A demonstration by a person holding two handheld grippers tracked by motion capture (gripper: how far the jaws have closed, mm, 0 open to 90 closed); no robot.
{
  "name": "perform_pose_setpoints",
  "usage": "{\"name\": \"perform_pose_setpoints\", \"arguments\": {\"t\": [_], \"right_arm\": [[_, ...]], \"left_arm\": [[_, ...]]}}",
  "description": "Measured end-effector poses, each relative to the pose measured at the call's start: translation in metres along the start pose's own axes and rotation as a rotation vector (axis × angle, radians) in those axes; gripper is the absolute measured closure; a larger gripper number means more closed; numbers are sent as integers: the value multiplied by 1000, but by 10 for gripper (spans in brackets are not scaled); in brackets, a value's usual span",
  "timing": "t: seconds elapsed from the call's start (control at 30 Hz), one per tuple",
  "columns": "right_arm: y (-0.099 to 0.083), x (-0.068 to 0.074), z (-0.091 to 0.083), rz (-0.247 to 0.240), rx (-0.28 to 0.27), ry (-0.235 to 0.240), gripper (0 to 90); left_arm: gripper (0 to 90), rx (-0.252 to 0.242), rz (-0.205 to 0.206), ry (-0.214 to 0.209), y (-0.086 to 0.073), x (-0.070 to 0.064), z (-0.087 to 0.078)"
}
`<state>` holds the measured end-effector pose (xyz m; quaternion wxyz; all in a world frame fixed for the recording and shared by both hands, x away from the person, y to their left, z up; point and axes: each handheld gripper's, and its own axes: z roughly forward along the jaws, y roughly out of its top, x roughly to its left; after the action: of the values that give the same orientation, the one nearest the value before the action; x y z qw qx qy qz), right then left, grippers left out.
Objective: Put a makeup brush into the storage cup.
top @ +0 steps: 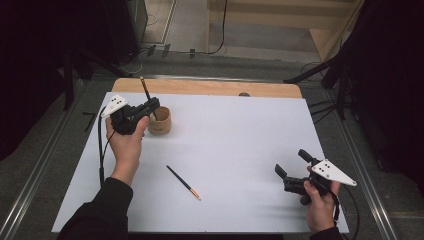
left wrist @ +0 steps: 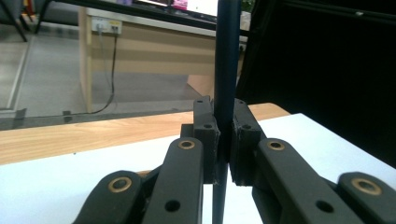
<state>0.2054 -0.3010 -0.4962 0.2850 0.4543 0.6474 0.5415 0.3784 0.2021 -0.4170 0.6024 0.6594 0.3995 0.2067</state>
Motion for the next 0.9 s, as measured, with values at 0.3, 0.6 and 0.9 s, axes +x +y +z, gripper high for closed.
{"name": "perform_pose_setpoints", "arguments": {"t": [0.3, 0.6, 0.9], "right_arm": [[0, 1, 1, 0, 1, 6, 0], [-2, 1, 2, 4, 2, 9, 0], [-3, 2, 3, 0, 8, 14, 0]], "left_arm": [[842, -4, 18, 18, -3, 2, 9], [842, 1, 12, 53, -8, 6, 22], [842, 30, 24, 105, -16, 11, 38]]}}
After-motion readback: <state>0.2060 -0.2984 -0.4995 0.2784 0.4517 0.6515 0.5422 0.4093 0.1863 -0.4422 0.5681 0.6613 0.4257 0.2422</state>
